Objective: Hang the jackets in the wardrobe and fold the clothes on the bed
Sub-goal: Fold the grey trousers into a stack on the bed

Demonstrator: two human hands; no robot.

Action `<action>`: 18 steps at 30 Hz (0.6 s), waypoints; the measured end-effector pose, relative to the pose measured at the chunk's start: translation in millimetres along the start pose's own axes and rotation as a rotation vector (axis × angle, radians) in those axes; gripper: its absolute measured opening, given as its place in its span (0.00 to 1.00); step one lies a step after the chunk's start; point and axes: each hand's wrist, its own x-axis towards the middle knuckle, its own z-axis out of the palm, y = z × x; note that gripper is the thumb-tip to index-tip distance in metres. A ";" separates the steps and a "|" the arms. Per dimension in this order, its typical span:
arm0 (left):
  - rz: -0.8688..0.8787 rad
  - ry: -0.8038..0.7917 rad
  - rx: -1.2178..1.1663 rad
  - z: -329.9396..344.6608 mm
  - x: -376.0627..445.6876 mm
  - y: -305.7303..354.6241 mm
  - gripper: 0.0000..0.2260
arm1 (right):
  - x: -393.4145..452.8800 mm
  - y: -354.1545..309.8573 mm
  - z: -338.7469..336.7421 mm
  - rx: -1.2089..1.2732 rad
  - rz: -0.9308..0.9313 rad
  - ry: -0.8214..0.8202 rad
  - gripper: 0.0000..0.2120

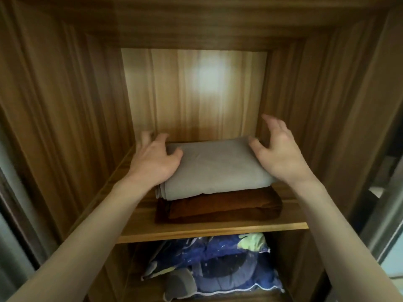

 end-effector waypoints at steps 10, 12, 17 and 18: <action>0.233 -0.072 0.269 33.6 -9.4 27.4 0.31 | -6.1 17.0 17.0 -0.020 -0.016 -0.297 0.28; 0.239 -0.065 0.295 38.0 -10.1 24.9 0.32 | -5.7 20.7 19.4 0.009 -0.001 -0.303 0.27; 0.257 -0.013 0.269 41.6 -17.1 19.9 0.32 | -10.3 17.7 21.1 0.041 -0.013 -0.263 0.27; 0.270 0.019 0.247 41.8 -20.6 18.4 0.33 | -11.7 17.6 21.9 0.052 -0.023 -0.247 0.28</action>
